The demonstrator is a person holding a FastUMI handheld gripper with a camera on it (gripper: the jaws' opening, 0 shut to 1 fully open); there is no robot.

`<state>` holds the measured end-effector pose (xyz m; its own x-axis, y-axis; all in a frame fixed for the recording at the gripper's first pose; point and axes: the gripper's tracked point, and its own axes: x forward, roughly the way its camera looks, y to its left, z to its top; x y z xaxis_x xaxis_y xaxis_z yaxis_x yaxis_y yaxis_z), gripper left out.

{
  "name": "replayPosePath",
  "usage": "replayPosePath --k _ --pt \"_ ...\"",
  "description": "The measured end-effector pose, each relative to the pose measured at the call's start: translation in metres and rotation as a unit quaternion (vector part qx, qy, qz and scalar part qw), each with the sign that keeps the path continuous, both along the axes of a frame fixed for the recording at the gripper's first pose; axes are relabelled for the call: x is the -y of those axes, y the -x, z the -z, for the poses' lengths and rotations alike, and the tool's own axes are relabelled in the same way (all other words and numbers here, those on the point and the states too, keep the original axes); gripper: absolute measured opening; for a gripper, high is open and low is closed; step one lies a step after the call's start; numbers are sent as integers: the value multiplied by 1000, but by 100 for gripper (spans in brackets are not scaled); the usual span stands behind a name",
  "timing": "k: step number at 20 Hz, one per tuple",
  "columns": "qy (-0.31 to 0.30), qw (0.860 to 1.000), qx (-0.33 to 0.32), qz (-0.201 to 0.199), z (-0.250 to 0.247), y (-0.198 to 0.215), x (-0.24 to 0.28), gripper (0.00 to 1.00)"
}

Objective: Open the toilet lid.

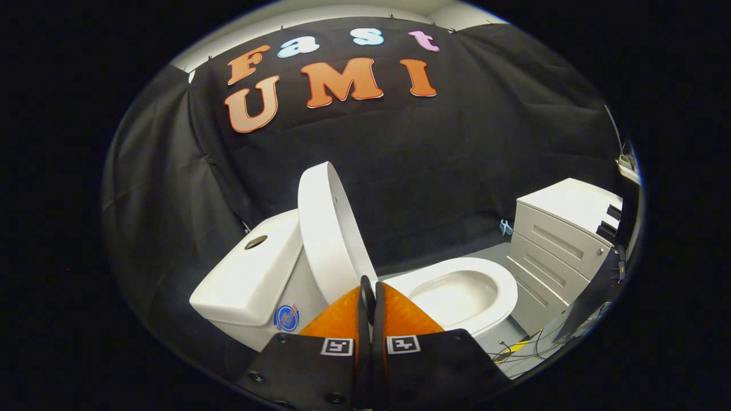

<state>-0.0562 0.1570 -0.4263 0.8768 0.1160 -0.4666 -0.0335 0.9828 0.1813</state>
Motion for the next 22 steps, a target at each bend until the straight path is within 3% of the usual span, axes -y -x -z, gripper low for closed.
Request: replayPosePath --k 12,19,22 --pt "26 998 0 -62 3 12 -62 8" --pt "9 997 -12 -72 -2 9 -53 9" --pt "-4 997 -8 -78 -15 11 -52 20"
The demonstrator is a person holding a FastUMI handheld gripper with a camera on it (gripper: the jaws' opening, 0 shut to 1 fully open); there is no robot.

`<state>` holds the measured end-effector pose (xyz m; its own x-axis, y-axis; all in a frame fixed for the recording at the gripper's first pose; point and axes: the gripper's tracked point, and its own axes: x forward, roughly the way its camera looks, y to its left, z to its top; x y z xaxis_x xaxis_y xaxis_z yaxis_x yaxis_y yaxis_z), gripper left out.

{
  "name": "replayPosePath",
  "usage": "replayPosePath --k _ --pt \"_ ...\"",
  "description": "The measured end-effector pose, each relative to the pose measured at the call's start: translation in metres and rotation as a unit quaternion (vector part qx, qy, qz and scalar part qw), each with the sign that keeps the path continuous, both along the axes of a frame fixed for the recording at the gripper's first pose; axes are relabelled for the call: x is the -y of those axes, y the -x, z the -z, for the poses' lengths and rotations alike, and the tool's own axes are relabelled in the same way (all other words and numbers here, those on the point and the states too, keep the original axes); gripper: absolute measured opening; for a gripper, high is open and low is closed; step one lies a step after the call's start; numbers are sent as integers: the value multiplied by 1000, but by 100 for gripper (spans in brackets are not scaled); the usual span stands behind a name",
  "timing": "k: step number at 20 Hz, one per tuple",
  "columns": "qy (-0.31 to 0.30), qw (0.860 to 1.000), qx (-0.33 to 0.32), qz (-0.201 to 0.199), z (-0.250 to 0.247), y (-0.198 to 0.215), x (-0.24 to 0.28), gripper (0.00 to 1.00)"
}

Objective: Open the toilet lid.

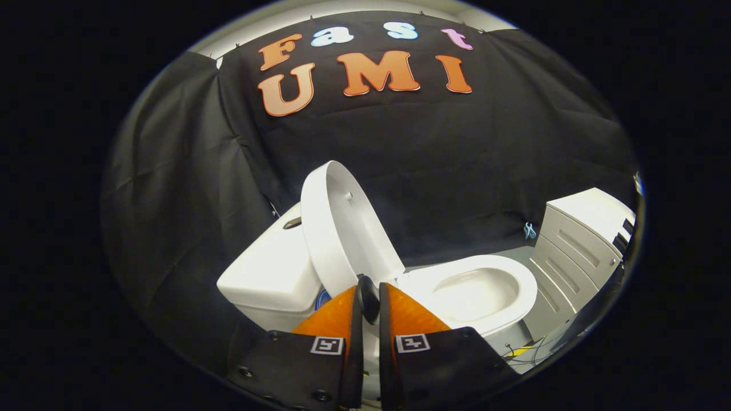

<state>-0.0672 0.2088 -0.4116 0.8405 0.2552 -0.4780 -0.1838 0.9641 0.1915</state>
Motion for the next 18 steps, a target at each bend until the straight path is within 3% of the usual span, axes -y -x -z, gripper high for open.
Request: replayPosePath --k 1,2,4,7,8,11,12,18 --pt "4 1000 8 -2 -9 -2 5 21" --pt "4 1000 19 -7 -22 -4 8 32" --pt "-5 999 33 -17 -45 -9 10 40" --pt "-6 998 59 -7 -84 -28 36 53" --pt "-12 998 67 -1 -97 -35 46 67" --pt "-16 997 82 -1 -134 -51 70 84" --pt "-8 996 91 -5 -146 -57 78 97" --pt "79 981 178 -2 -211 -83 133 98"
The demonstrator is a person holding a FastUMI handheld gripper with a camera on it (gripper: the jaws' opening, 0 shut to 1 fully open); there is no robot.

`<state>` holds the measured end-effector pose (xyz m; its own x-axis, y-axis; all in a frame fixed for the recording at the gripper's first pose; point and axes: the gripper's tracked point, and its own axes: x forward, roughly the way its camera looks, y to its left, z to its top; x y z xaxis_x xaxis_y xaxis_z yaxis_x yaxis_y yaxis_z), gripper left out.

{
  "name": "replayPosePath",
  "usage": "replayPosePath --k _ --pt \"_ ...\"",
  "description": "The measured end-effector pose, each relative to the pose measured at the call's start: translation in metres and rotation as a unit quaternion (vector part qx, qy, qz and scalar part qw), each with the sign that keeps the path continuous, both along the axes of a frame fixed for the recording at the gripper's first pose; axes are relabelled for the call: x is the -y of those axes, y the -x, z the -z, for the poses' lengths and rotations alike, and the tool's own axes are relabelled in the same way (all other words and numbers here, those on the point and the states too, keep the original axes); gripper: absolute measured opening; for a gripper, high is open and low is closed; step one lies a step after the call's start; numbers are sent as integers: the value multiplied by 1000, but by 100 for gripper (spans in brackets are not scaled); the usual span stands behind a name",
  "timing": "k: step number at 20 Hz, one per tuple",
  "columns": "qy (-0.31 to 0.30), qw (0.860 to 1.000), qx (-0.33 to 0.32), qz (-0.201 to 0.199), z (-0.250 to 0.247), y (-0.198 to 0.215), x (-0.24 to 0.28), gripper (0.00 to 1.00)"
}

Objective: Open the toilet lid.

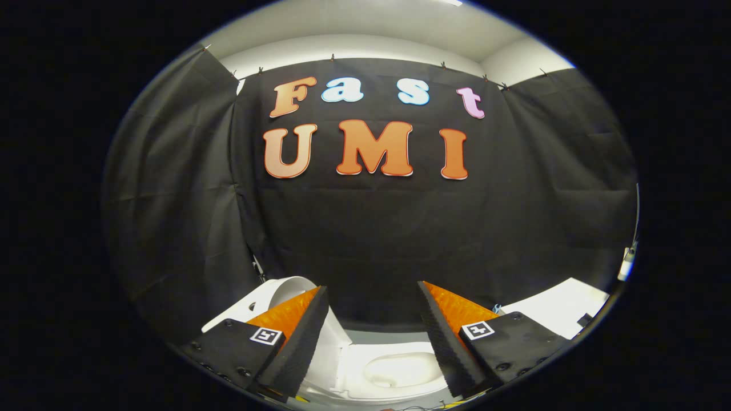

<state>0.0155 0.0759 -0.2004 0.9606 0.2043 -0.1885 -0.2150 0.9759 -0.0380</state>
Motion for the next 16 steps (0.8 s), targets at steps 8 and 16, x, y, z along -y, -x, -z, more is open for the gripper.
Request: replayPosePath --k 8,16 --pt "-39 999 10 21 -19 -5 30 98" --pt "-118 991 33 47 -82 -11 74 98"
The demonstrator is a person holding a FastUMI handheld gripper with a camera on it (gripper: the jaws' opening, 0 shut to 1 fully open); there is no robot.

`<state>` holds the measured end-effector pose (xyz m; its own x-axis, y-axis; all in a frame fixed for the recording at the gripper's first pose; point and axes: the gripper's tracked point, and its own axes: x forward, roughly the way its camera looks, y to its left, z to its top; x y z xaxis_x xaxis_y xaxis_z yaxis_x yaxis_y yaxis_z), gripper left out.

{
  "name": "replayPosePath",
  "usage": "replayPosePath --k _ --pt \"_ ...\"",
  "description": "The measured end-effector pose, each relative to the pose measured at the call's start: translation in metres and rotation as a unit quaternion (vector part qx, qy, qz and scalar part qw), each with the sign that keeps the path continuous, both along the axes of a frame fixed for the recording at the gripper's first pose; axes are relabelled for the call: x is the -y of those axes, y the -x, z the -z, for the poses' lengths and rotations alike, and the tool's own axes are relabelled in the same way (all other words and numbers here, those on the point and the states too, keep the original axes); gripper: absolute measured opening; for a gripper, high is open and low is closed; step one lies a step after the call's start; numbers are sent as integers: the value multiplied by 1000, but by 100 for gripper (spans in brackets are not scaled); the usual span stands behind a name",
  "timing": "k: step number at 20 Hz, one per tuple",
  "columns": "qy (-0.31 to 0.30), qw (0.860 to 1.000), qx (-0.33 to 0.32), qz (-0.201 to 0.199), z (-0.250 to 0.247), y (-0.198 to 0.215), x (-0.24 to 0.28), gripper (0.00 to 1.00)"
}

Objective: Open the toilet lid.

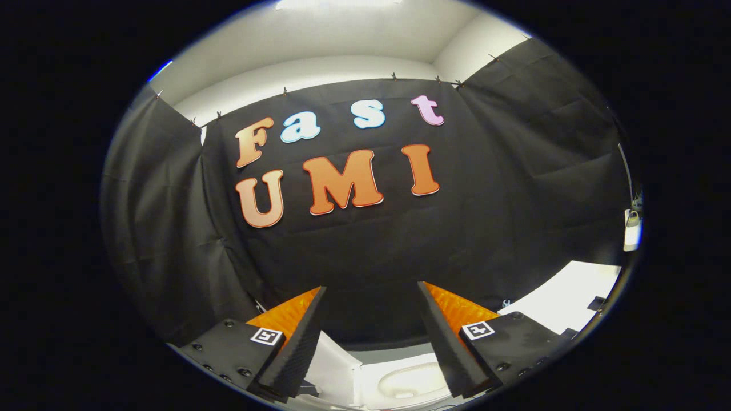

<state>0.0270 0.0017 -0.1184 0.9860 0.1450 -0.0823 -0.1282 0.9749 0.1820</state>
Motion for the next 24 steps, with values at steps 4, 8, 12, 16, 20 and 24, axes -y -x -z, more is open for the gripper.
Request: replayPosePath --k 4,8,12,16,20,24 --pt "3 1000 16 13 -28 0 21 98" --pt "5 1000 21 17 -39 0 33 98" --pt "9 1000 18 21 -36 -1 40 98" --pt "17 999 15 22 -32 -5 41 98" --pt "25 999 13 20 -29 -7 37 98" --pt "28 999 6 15 -23 -10 32 98"
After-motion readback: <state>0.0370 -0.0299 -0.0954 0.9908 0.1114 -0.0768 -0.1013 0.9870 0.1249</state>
